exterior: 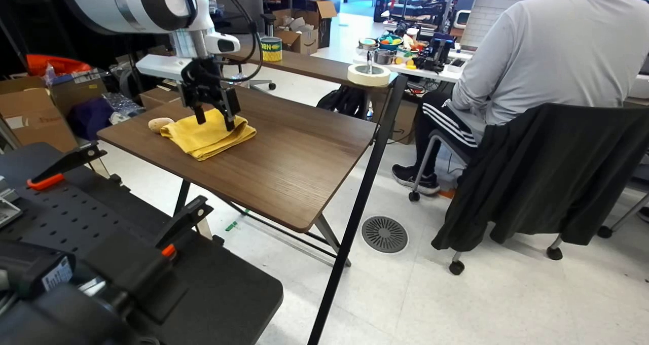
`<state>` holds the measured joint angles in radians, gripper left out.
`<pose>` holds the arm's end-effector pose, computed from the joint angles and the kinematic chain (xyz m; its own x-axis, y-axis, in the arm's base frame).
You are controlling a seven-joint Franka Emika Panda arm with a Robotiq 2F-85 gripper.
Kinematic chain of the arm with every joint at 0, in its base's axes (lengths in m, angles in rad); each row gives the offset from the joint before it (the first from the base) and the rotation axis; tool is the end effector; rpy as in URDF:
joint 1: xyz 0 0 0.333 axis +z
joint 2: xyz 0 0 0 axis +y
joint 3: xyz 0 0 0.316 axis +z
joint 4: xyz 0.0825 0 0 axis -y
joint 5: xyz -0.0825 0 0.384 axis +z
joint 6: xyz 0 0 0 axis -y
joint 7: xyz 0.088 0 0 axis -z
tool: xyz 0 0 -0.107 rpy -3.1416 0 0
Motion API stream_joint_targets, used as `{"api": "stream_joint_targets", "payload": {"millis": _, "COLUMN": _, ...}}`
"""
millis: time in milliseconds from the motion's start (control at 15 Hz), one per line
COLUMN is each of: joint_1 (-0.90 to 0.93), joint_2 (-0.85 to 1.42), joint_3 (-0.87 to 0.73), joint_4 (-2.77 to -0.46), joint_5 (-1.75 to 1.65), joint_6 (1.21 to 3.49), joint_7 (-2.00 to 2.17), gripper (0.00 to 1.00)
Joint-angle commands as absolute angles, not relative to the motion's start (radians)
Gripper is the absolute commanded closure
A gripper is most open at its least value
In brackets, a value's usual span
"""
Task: Move the round object to the left and use the towel to wipe the table
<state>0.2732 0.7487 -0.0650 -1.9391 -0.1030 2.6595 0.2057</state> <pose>0.5896 0.1273 0.0906 0.9938 0.1103 -0.0144 0.1112 -0.9893 0.0940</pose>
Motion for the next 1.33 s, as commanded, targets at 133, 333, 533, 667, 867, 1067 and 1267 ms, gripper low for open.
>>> {"api": "stream_joint_targets", "payload": {"millis": 133, "joint_1": 0.24, "joint_2": 0.787, "joint_3": -0.045, "joint_4": -1.932, "joint_5": -0.101, "joint_6": 2.69, "joint_7": 0.199, "gripper": 0.0}}
{"api": "stream_joint_targets", "payload": {"millis": 333, "joint_1": 0.252, "joint_2": 0.75, "joint_3": -0.05, "joint_4": -1.96, "joint_5": -0.105, "joint_6": 2.706, "joint_7": 0.21, "gripper": 0.0}}
{"api": "stream_joint_targets", "payload": {"millis": 533, "joint_1": 0.275, "joint_2": 0.715, "joint_3": -0.055, "joint_4": -1.982, "joint_5": -0.115, "joint_6": 2.76, "joint_7": 0.224, "gripper": 0.0}}
{"api": "stream_joint_targets", "payload": {"millis": 667, "joint_1": 0.291, "joint_2": 0.749, "joint_3": -0.061, "joint_4": -1.934, "joint_5": -0.116, "joint_6": 2.763, "joint_7": 0.234, "gripper": 0.0}}
{"api": "stream_joint_targets", "payload": {"millis": 867, "joint_1": 0.285, "joint_2": 0.836, "joint_3": -0.056, "joint_4": -1.844, "joint_5": -0.091, "joint_6": 2.709, "joint_7": 0.251, "gripper": 0.0}}
{"api": "stream_joint_targets", "payload": {"millis": 1067, "joint_1": 0.25, "joint_2": 0.923, "joint_3": -0.05, "joint_4": -1.781, "joint_5": -0.068, "joint_6": 2.635, "joint_7": 0.26, "gripper": 0.0}}
{"api": "stream_joint_targets", "payload": {"millis": 1267, "joint_1": 0.261, "joint_2": 0.899, "joint_3": -0.058, "joint_4": -1.815, "joint_5": -0.082, "joint_6": 2.666, "joint_7": 0.258, "gripper": 0.0}}
